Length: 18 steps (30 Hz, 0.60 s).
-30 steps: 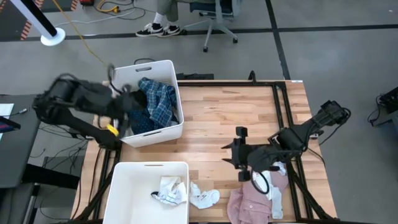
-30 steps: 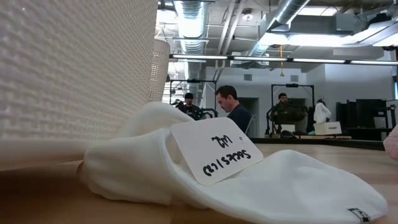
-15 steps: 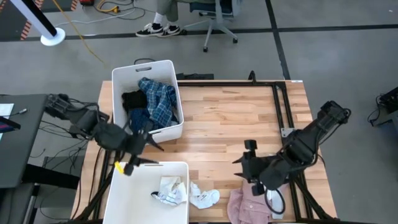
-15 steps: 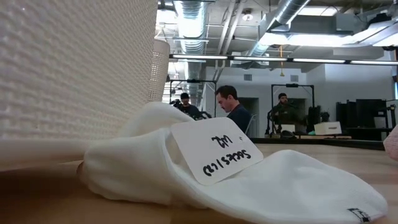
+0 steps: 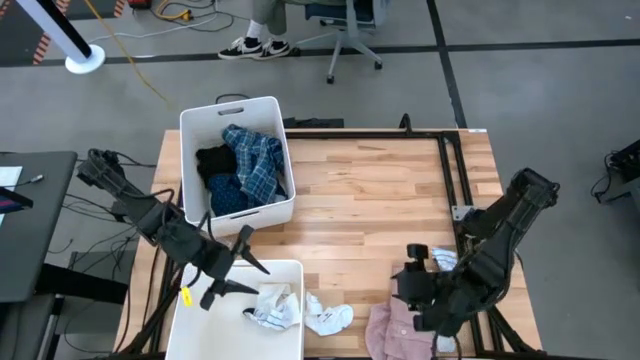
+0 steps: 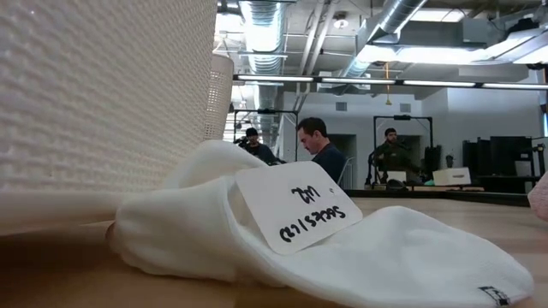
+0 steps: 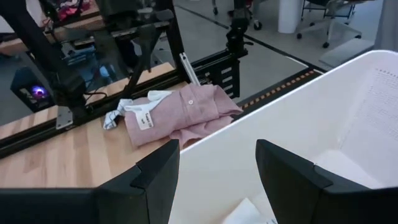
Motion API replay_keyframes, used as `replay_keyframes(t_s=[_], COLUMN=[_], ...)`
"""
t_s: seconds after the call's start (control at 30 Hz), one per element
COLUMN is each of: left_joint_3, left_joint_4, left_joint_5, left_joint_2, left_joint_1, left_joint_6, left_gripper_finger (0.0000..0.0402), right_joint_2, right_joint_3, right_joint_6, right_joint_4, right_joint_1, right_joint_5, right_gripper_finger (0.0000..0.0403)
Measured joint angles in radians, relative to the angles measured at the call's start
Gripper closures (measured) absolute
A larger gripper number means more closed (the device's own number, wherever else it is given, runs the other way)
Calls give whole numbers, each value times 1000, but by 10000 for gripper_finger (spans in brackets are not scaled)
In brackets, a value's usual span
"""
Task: Sort clothes
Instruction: Put the right white sock into the bottom white laundry organizer
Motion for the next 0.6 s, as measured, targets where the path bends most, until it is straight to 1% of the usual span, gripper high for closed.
replay_keyframes(t_s=[0.23, 0.43, 0.5, 0.6], left_joint_3=[-70, -103, -116, -136], left_joint_4=[101, 150, 168, 181], left_joint_5=[-6, -4, -4, -3], left_joint_2=[0, 0, 0, 0], left_joint_1=[0, 0, 0, 0], left_joint_6=[0, 18, 27, 34], left_gripper_finger=[197, 197, 197, 197], right_joint_2=[107, 192, 190, 151], right_joint_3=[0, -1, -12, -63], right_joint_6=[169, 357, 395, 438], right_joint_4=[-106, -351, -366, -308], right_joint_1=[39, 62, 77, 87], right_joint_5=[-13, -118, -124, -123], right_gripper_finger=[210, 210, 210, 210])
